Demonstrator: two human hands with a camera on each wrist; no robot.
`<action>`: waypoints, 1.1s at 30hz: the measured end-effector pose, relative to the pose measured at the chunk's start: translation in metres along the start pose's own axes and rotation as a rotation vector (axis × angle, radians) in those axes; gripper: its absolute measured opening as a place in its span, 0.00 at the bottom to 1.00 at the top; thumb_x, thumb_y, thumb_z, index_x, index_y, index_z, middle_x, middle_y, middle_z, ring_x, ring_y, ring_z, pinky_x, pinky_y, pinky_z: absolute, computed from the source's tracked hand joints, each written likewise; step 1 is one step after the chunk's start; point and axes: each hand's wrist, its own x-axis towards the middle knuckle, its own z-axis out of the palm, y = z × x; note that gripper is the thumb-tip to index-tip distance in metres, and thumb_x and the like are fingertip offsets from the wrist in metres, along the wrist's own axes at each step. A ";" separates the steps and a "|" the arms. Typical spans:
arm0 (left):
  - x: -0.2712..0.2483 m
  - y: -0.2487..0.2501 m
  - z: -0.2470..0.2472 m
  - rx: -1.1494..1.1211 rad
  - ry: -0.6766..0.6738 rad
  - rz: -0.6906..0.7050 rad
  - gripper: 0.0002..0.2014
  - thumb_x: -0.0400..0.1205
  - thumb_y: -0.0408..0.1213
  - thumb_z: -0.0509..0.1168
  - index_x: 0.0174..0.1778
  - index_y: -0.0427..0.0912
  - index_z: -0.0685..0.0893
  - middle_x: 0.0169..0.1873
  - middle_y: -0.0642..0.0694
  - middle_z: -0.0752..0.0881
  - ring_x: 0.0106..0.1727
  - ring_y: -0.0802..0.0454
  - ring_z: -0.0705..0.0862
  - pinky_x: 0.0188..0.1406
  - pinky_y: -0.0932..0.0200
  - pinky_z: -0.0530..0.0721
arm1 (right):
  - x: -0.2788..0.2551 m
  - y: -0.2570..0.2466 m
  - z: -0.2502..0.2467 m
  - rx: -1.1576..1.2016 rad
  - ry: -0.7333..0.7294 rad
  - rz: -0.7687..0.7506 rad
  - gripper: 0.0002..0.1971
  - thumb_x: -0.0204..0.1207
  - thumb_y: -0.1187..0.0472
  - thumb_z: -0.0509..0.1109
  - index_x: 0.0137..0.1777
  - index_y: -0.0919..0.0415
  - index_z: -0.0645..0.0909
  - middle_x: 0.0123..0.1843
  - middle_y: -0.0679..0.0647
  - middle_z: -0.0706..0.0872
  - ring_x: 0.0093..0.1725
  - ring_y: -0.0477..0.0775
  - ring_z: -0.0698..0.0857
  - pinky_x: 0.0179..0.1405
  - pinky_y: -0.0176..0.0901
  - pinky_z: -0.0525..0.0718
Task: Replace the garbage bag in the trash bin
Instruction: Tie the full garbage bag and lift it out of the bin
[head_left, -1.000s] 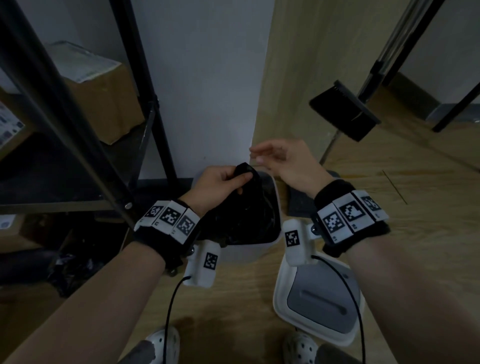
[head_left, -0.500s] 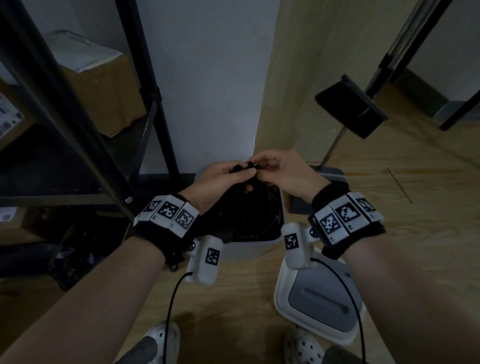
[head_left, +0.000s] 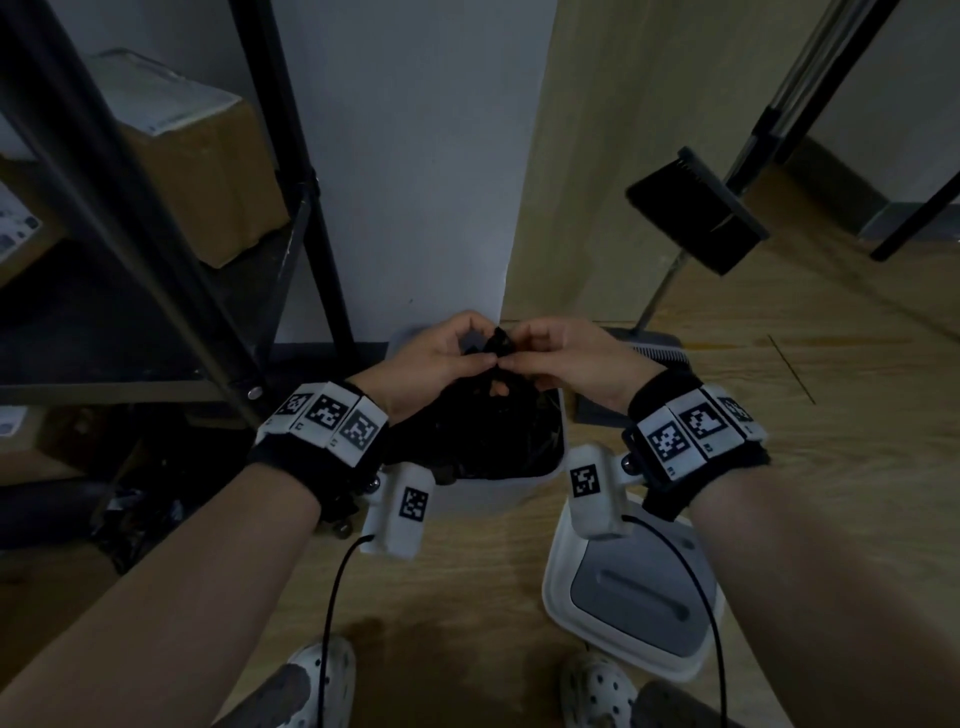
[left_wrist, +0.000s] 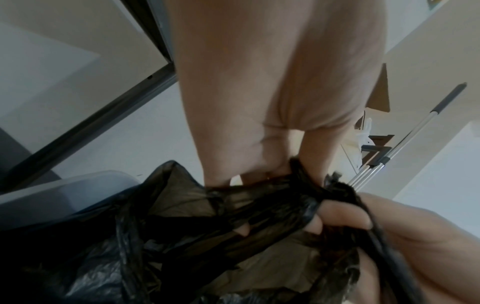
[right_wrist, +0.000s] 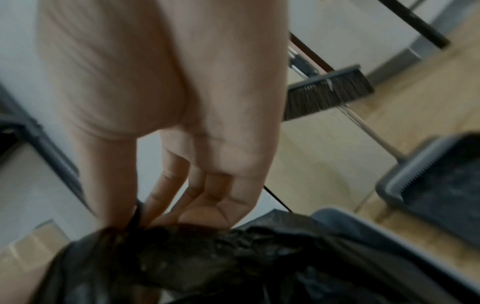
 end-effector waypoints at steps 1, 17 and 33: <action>0.001 -0.001 -0.001 0.009 0.022 -0.012 0.09 0.82 0.22 0.57 0.44 0.41 0.74 0.41 0.41 0.81 0.30 0.61 0.86 0.38 0.67 0.85 | 0.000 0.001 0.000 0.029 -0.009 0.002 0.06 0.74 0.62 0.73 0.50 0.56 0.84 0.47 0.56 0.87 0.52 0.55 0.84 0.58 0.51 0.79; 0.004 -0.001 -0.002 -0.322 0.106 -0.079 0.10 0.81 0.27 0.60 0.55 0.34 0.84 0.42 0.42 0.88 0.44 0.50 0.86 0.49 0.63 0.86 | -0.005 -0.014 -0.004 -0.016 0.081 -0.168 0.06 0.73 0.63 0.73 0.38 0.53 0.82 0.37 0.49 0.86 0.31 0.34 0.80 0.32 0.27 0.74; 0.006 -0.007 -0.012 0.029 0.247 0.041 0.12 0.72 0.19 0.70 0.37 0.42 0.86 0.33 0.54 0.91 0.38 0.63 0.89 0.46 0.71 0.85 | 0.011 -0.003 0.002 0.057 0.241 -0.155 0.10 0.77 0.59 0.69 0.52 0.65 0.85 0.44 0.52 0.88 0.43 0.41 0.84 0.48 0.30 0.81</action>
